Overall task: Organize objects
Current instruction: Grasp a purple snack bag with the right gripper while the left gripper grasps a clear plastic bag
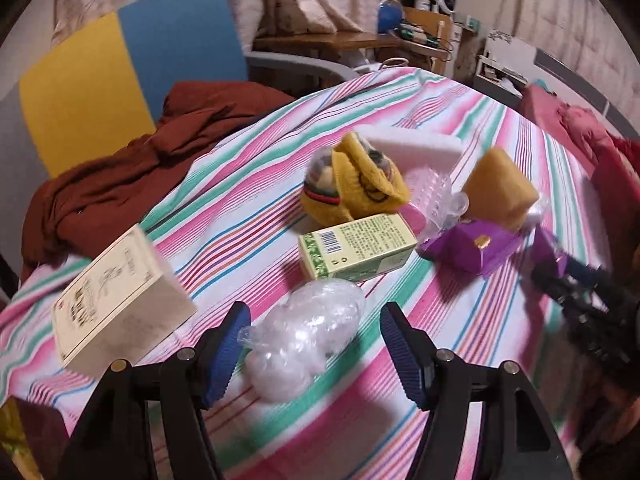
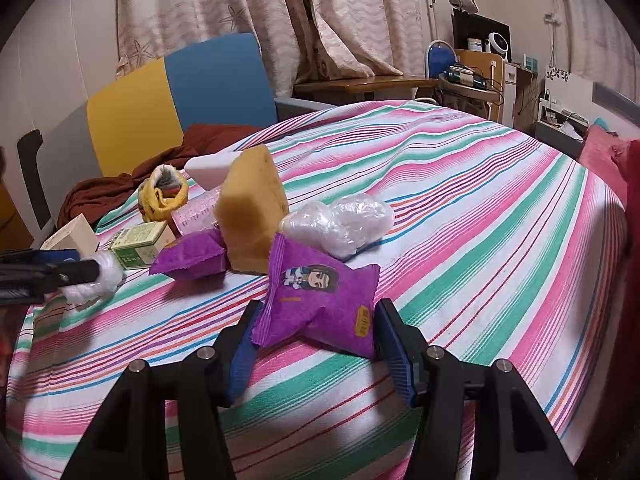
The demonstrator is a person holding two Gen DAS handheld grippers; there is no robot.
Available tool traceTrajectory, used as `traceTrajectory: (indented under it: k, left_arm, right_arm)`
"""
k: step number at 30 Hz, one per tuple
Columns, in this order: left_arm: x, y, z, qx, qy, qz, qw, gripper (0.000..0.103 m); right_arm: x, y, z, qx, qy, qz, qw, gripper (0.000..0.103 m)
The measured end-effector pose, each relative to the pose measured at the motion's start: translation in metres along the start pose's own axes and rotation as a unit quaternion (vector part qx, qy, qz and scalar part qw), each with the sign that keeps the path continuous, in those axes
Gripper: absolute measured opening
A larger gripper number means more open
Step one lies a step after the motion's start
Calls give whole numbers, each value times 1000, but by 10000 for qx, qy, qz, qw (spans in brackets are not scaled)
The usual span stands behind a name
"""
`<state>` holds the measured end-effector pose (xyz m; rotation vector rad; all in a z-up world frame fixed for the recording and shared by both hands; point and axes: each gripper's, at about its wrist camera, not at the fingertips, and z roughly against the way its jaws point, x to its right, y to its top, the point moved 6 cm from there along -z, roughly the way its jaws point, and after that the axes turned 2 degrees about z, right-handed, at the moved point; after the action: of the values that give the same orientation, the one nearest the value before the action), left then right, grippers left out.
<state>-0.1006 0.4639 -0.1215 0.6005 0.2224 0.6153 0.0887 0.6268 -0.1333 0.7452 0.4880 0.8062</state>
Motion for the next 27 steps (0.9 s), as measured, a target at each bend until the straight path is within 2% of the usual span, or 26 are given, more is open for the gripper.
traceTrajectory:
  k: [2, 3, 4, 7, 11, 17, 27]
  left_arm:
    - [2, -5, 0, 163, 80, -12, 9998, 58]
    - [3, -7, -1, 206, 3, 50, 9998, 52]
    - [4, -11, -2, 231, -80, 115, 9996, 51]
    - [5, -24, -8, 148, -136, 254, 9995, 39]
    - [-1, -25, 3, 400, -87, 396, 9984, 37]
    - [-14, -45, 11, 383, -249, 791, 9958, 36]
    - [-6, -77, 34, 510, -85, 575, 9970, 36]
  right_arm:
    - [0, 0, 0, 5, 0, 4, 10000, 58]
    - [1, 0, 1, 7, 10, 1, 10000, 58]
    - [1, 0, 1, 8, 7, 7, 10000, 58]
    - [1, 0, 1, 16, 12, 4, 10000, 58]
    - [-1, 1, 0, 34, 3, 0, 10000, 58]
    - [-2, 1, 1, 83, -23, -11, 10000, 54]
    - [-7, -1, 14, 253, 50, 111, 9996, 47]
